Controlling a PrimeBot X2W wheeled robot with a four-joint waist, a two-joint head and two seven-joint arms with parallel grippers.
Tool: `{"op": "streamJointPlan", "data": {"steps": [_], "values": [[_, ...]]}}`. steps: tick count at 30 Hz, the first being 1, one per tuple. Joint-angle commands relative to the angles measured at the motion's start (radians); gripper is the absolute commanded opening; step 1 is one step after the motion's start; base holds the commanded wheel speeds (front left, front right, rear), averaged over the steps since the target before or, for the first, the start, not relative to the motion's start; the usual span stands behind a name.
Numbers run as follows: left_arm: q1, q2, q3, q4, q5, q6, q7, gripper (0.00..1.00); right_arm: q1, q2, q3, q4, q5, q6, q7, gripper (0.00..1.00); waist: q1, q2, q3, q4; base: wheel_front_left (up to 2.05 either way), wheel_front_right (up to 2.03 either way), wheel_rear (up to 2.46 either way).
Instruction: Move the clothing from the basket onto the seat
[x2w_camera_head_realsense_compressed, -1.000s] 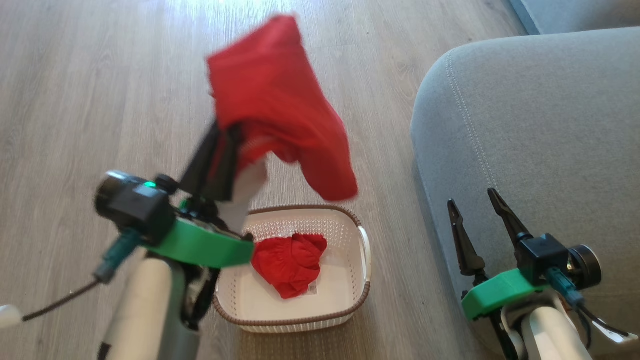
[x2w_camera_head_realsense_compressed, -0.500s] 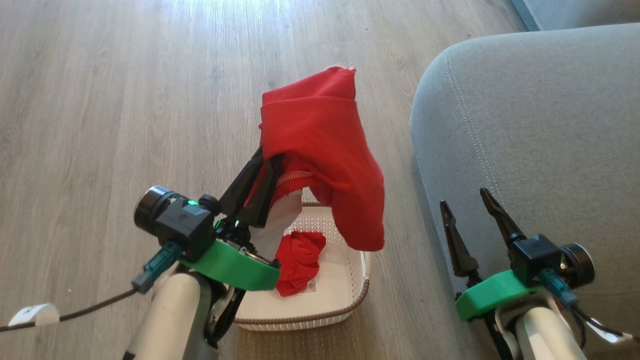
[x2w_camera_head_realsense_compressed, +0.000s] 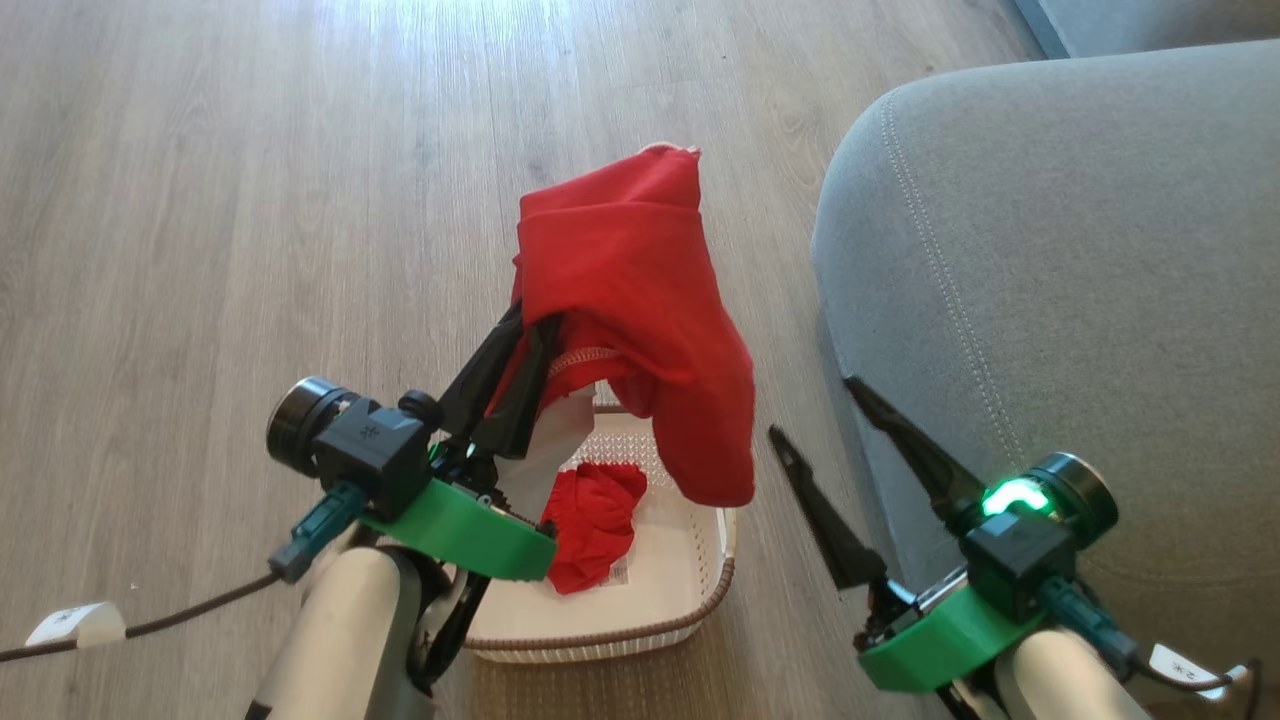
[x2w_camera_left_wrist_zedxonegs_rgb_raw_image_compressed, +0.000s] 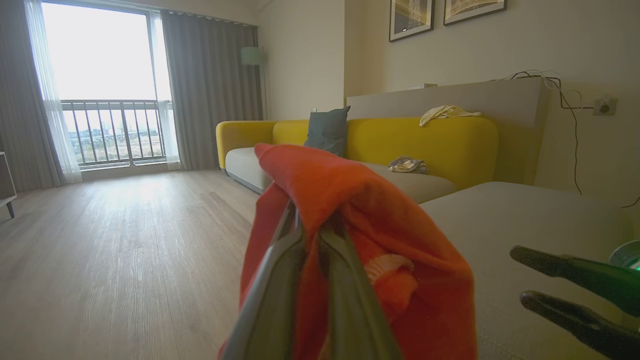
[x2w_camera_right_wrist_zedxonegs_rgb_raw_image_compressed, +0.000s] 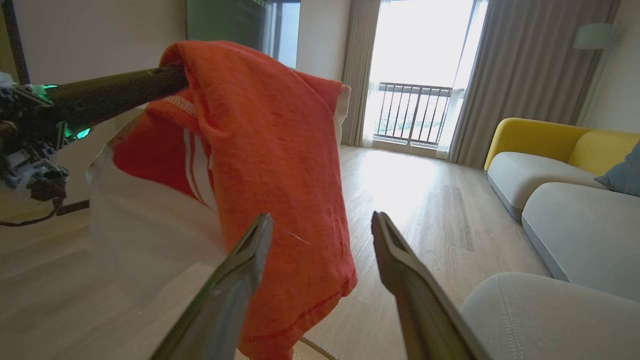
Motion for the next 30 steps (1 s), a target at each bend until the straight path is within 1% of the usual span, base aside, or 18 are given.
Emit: {"op": "streamJointPlan", "data": {"steps": [1,5,11,19,30], "values": [[-0.046,-0.001,0.041,-0.031,0.007,0.001,-0.005,0.0,-0.03,-0.03,0.039,-0.049,0.006,0.0,-0.006,1.0,0.0001,0.0,-0.001,-0.001,0.0,0.0,0.0],[-0.047,-0.001,0.038,-0.029,0.013,0.0,-0.005,0.0,-0.038,-0.049,0.057,-0.056,0.003,0.0,-0.006,1.0,0.0001,0.0,-0.001,-0.002,0.0,0.0,0.0],[-0.045,-0.001,0.009,-0.028,0.008,-0.002,-0.005,0.0,-0.056,-0.05,0.062,-0.039,0.007,0.0,-0.006,1.0,0.0001,0.0,-0.004,0.002,0.0,0.0,0.0],[-0.049,-0.001,-0.049,-0.019,0.008,-0.006,-0.005,0.0,-0.098,-0.069,0.118,-0.017,0.024,0.0,-0.006,1.0,0.0001,0.0,-0.004,0.014,0.0,0.0,0.0],[-0.05,-0.001,-0.141,0.01,0.001,-0.01,-0.005,0.0,-0.129,-0.073,0.136,0.042,-0.001,0.0,-0.006,1.0,0.0001,0.0,-0.007,0.028,0.0,0.0,0.0]]}}
